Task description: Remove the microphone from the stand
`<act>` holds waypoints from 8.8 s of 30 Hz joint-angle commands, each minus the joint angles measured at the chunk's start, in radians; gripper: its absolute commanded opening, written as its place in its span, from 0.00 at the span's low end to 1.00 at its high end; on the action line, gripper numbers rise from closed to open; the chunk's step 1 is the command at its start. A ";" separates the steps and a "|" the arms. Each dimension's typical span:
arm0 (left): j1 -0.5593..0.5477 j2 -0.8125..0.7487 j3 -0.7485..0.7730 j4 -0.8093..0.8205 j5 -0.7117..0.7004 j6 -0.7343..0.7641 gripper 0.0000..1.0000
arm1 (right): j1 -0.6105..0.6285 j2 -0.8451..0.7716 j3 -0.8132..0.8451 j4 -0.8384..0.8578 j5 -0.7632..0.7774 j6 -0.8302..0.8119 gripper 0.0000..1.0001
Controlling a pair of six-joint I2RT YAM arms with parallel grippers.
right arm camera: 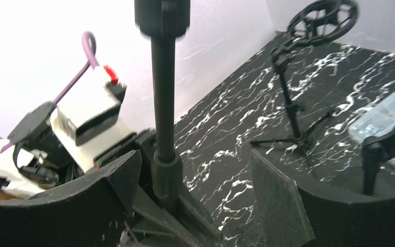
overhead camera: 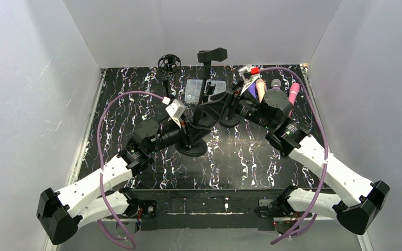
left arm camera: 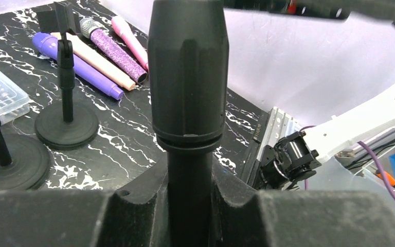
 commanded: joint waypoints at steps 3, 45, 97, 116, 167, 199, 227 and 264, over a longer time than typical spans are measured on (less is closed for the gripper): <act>-0.003 0.001 0.034 0.070 -0.022 0.079 0.00 | 0.003 0.067 0.125 -0.059 0.135 -0.041 0.82; -0.003 -0.079 -0.130 -0.161 -0.356 0.076 0.98 | 0.070 0.123 -0.148 0.308 0.224 -0.267 0.01; -0.003 -0.173 0.156 -0.600 -0.515 0.023 0.98 | 0.091 0.355 -0.354 0.784 0.281 -0.461 0.74; -0.002 0.081 0.442 -0.531 -0.697 -0.012 0.98 | 0.091 0.206 -0.407 0.625 0.292 -0.440 0.98; 0.052 0.220 0.361 -0.464 -0.788 -0.090 0.98 | 0.091 0.060 -0.279 0.400 0.442 -0.412 0.97; 0.053 0.220 0.341 -0.459 -0.769 -0.082 0.98 | 0.091 0.187 0.060 -0.031 0.598 -0.214 0.77; 0.057 0.168 0.364 -0.518 -0.747 -0.028 0.98 | 0.090 0.165 -0.097 0.009 0.628 -0.177 0.78; 0.054 0.026 0.612 -1.008 -0.773 0.051 0.98 | 0.091 -0.133 0.097 -0.144 0.647 -0.214 0.98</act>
